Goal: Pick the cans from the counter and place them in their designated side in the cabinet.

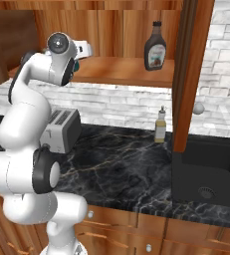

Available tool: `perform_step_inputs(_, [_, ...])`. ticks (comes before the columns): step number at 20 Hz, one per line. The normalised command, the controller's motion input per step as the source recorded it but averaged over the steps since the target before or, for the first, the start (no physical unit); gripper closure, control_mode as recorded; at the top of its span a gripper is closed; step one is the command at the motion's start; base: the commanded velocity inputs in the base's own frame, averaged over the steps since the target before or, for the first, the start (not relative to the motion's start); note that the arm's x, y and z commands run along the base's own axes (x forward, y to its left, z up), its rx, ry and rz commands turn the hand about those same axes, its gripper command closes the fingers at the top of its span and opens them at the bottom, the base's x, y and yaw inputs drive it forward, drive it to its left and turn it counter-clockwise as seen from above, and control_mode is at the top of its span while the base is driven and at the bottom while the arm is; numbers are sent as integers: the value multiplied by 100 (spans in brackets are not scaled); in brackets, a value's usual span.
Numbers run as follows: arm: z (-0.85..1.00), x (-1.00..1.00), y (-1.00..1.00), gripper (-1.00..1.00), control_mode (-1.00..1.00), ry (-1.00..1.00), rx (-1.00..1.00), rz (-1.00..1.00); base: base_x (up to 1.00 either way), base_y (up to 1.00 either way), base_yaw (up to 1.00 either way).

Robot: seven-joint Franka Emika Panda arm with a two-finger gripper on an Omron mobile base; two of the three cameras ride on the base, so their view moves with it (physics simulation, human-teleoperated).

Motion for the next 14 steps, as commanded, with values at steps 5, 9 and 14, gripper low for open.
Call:
perform_step_inputs(5, [-3, 16, 0, 100, -100, 0, 0, 1, 0, 0, 0])
perform_step_inputs(9, [-7, 19, 0, 100, -100, 0, 0, 1, 0, 0, 0])
perform_step_inputs(14, [-15, 15, 0, 100, -100, 0, 0, 1, 0, 0, 0])
